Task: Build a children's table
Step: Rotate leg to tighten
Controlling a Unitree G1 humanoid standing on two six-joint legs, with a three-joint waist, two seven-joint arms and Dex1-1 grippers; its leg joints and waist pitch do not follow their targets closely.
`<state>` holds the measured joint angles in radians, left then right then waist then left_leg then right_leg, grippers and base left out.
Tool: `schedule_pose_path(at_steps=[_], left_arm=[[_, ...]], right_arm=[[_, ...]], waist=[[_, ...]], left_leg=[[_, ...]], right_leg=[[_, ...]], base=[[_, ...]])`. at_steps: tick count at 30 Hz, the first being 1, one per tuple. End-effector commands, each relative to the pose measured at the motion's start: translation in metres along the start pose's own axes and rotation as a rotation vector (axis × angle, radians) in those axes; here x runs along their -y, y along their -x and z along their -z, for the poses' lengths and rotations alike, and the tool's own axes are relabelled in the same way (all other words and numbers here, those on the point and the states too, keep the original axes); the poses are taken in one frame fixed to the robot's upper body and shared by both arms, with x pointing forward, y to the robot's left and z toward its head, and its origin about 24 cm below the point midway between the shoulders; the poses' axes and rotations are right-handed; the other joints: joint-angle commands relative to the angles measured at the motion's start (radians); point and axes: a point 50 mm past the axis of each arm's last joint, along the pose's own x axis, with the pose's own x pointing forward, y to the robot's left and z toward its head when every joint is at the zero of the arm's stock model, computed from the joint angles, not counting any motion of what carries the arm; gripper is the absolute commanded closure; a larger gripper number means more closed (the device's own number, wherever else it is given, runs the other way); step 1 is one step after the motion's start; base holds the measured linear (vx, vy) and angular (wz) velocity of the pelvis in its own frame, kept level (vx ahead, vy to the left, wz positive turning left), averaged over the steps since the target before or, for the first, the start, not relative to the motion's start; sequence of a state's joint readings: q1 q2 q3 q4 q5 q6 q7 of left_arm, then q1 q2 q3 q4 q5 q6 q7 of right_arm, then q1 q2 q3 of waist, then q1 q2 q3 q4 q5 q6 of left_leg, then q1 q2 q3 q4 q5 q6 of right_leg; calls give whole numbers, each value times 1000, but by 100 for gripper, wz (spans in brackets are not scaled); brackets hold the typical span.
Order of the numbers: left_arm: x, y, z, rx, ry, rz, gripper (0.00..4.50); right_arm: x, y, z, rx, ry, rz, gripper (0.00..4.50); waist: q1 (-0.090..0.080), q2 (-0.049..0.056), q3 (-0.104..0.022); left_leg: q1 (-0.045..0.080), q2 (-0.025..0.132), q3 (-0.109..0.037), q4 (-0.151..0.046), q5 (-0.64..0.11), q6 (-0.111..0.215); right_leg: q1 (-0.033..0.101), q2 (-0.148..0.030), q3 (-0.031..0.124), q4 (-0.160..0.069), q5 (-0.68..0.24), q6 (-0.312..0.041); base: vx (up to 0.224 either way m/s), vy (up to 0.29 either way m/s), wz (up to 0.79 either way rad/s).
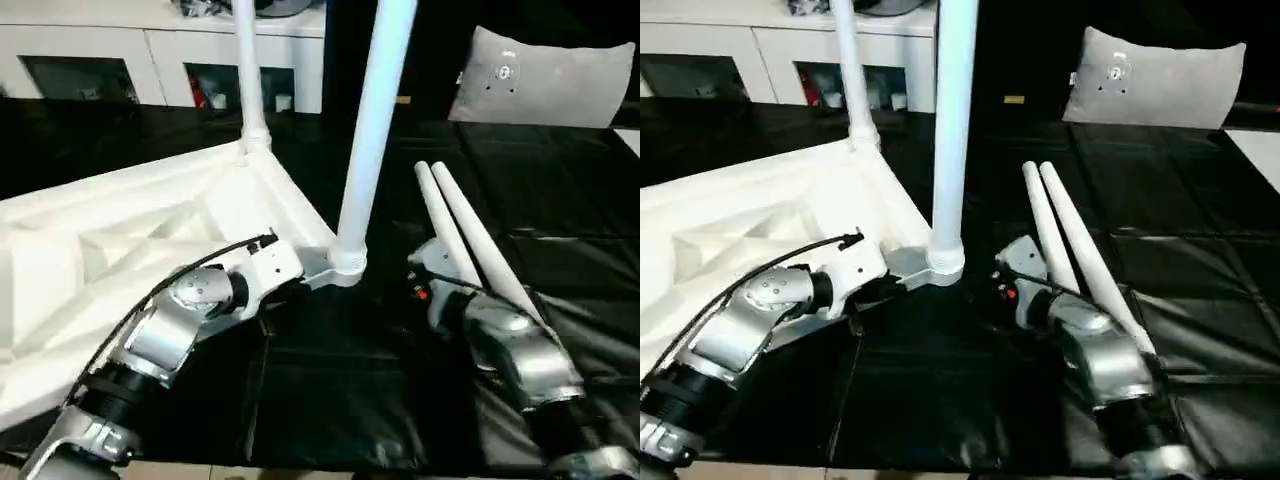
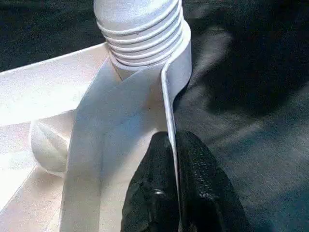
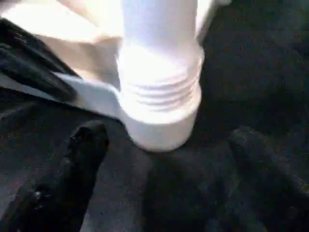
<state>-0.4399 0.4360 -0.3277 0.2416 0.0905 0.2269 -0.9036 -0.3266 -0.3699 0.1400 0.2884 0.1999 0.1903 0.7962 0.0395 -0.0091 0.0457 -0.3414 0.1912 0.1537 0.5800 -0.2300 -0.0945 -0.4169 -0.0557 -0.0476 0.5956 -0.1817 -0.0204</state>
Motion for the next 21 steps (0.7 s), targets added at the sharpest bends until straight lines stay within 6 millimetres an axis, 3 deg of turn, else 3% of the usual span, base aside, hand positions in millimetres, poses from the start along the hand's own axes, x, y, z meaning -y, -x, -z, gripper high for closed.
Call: schedule_pose_path(at_steps=[1,5,12,21], left_arm=[[9,-4,6,-37,-49,94,450],[11,-4,8,-44,-107,164,450],[19,-1,9,-51,-206,315,450],[23,0,6,-39,-243,374,450]], right_arm=[[1,5,-10,28,37,-61,5],[0,11,-16,6,79,-162,5],[-1,11,-21,-64,187,-275,5],[-1,6,-19,-88,168,-337,5]], waist=[[6,1,-55],[14,-1,-55],[30,-3,-54],[45,-10,-56]], left_leg=[[-10,32,6,-58,-45,98],[-8,32,6,-56,-50,105],[-4,34,8,-55,-59,84],[-5,32,9,-52,-62,65]], right_leg=[[73,-70,44,-49,-19,-263],[72,-72,45,-50,-44,-260],[67,-74,46,-47,-87,-250],[69,-74,48,-42,-105,-235]], base=[[0,0,0],[0,0,0],[0,0,0],[0,0,0]])
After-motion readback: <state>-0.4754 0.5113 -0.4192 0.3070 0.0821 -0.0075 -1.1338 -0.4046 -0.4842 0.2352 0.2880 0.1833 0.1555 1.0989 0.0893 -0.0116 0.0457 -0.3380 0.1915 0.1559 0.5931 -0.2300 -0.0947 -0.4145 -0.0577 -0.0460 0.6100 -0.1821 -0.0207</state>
